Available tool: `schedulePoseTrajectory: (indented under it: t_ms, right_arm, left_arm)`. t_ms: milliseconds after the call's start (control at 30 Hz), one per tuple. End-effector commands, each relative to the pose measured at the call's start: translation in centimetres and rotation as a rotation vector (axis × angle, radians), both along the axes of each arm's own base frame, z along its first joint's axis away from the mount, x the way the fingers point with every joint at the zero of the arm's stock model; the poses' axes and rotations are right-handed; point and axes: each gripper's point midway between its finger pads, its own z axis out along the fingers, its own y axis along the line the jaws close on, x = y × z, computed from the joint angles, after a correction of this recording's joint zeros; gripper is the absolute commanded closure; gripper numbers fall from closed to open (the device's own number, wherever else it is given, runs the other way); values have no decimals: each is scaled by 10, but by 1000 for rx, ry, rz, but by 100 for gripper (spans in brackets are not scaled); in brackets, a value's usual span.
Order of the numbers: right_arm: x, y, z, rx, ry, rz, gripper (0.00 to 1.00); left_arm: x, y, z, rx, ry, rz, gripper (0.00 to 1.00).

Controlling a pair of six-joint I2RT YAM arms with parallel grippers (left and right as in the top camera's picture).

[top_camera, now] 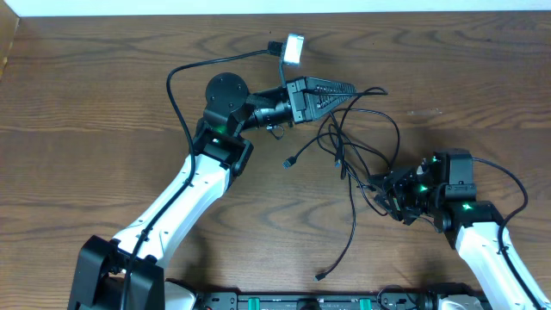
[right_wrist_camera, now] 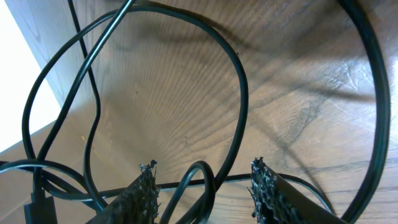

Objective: Untangle cables

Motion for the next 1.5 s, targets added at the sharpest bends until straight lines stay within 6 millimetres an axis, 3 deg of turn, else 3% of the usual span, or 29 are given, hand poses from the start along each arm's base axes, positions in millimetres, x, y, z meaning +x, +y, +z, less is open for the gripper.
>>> schedulePoseTrajectory:
  t_ms: [0,167,233,300,467,600,767,933,1033,1100,1167,1267,1467]
  right_arm:
    - [-4,10,2,69,51,-4,52]
    - [-4,12,2,99,72,-19,53]
    - [4,15,7,103,30,-13,80]
    - [13,16,12,79,-48,15,98]
    - [50,2,26,-139,-356,102,99]
    - [68,-13,40,-231,-474,92,99]
    - [87,-29,89,-353,-706,151,99]
    - [90,-30,154,-436,-945,218,99]
    - [86,-29,188,-480,-1055,230,99]
    - [83,-30,210,-509,-1122,233,99]
    - [81,-30,226,-522,-1165,227,99]
    - [77,-30,253,-544,-1233,219,99]
    - [69,-23,311,-534,-1369,225,99]
  left_arm:
    - [-6,0,12,-13,-29,-18,92]
    - [-6,0,12,-13,-29,-18,92]
    - [-6,0,12,-13,-29,-18,92]
    - [-6,0,12,-13,-29,-18,92]
    - [-4,0,4,13,-22,-14,92]
    - [-1,-2,-25,107,-2,-6,92]
    - [7,5,-82,306,29,62,85]
    - [25,37,-150,554,248,282,83]
    - [29,60,-179,684,333,396,66]
    - [27,74,-195,760,378,451,45]
    - [25,83,-204,809,405,480,30]
    - [20,96,-217,881,446,517,20]
    - [11,108,-229,951,492,531,16]
